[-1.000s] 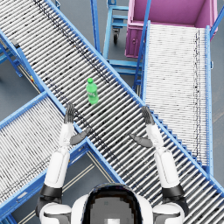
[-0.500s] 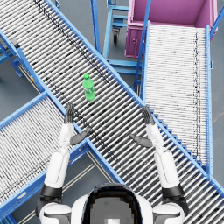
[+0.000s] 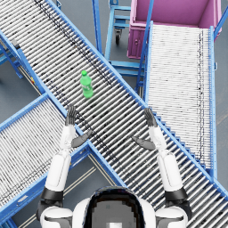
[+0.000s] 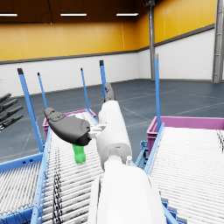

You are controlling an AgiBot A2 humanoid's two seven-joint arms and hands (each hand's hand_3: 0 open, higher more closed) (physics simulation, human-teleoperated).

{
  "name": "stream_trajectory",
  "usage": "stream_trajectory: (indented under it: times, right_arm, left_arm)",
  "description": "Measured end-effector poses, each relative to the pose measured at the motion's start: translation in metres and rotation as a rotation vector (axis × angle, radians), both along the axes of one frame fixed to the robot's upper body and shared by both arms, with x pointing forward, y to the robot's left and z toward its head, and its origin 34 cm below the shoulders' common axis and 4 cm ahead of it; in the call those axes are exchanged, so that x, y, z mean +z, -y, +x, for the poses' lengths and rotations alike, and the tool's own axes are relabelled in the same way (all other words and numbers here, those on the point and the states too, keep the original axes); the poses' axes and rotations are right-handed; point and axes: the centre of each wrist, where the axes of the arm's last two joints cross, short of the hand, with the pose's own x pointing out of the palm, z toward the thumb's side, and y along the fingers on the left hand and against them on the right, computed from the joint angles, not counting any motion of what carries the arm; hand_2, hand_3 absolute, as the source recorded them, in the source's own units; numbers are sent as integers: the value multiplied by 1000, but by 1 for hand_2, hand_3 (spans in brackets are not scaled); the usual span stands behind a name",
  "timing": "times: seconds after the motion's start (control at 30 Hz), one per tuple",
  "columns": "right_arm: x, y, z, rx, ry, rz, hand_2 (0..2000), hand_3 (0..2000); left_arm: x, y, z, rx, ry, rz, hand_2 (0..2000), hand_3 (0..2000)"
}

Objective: Pick up the oil and place it on the left assembly line, put the cola on the right, and keep Sprite still

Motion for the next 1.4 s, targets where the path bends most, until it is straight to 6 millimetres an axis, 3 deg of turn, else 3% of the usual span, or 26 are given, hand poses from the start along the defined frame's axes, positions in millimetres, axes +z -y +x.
stream_trajectory:
  times: [1.4]
  right_arm:
    - [0, 0, 0, 0, 0, 0, 0, 0]
  left_arm:
    - [0, 0, 0, 0, 0, 0, 0, 0]
